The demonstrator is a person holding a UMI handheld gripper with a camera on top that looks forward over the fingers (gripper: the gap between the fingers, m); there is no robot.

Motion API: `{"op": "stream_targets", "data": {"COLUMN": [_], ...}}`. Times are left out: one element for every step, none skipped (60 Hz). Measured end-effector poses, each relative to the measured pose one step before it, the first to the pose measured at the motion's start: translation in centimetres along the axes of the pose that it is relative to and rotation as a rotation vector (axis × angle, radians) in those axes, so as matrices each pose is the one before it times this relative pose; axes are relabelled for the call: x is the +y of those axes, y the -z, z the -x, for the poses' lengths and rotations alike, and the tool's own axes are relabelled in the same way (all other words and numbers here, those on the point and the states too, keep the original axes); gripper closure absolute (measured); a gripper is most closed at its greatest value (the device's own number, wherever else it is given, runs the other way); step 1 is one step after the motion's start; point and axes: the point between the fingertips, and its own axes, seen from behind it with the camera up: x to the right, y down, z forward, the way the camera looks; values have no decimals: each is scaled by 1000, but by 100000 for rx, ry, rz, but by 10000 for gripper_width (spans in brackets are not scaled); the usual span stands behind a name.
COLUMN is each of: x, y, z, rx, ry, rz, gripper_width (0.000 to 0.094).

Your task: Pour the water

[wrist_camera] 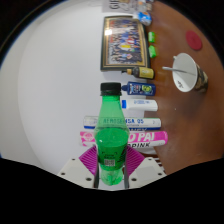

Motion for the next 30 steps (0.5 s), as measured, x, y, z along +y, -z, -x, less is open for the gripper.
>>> {"op": "stream_targets", "data": {"x": [-594,-589,-568,-569,-514,-441,-529,-460,-443,-395,-373,-393,-383,-303,-262,-260,-176,-339,-260,-175,-114,-107,-97,-58,60,-63,-55,-49,62,60], "y": [-85,-68,-35,-46,-49,-56,-19,-252,-1,4,-18,11,-8,-25,-8,-1,207,-396,-31,-17,19,-8,-2,-9,170,-71,-150,-57,-16,7], "z": [-158,-119,-64,-63,-47,163,-57,-81,-34,-15,-39,-83,-82,-25,46,24,19,-208,-136,-113,-91,-83,-64,-35,54,-38,-87,-30,38,23], "rx": [-677,-602,-742,-790,-773,-193,-711,-444,-676,-811,-736,-505,-352,-494,-811,-668,112,417,135,84,97,189,147,31,154,167,441,194,94,161], "ry": [-4732,-4701,-4532,-4342,-4134,-4281,-4140,-4022,-3925,-3778,-3673,-3537,-3271,-2948,-2611,-2113,-1551,-1063,-884,-742,-714,-751,-656,-551,-392,-279,-58,34,100,147], "rz": [-328,-353,-337,-299,-290,-364,-223,-546,-283,-142,-164,-320,-341,-207,-4,-36,-219,-440,-130,26,166,97,71,161,-13,62,-94,34,283,341], "gripper_width": [601,602,602,600,602,603,602,602,602,601,603,601,601,602,601,602,601,601,601,602,603,601,602,602,601,603,603,604,603,603]}}
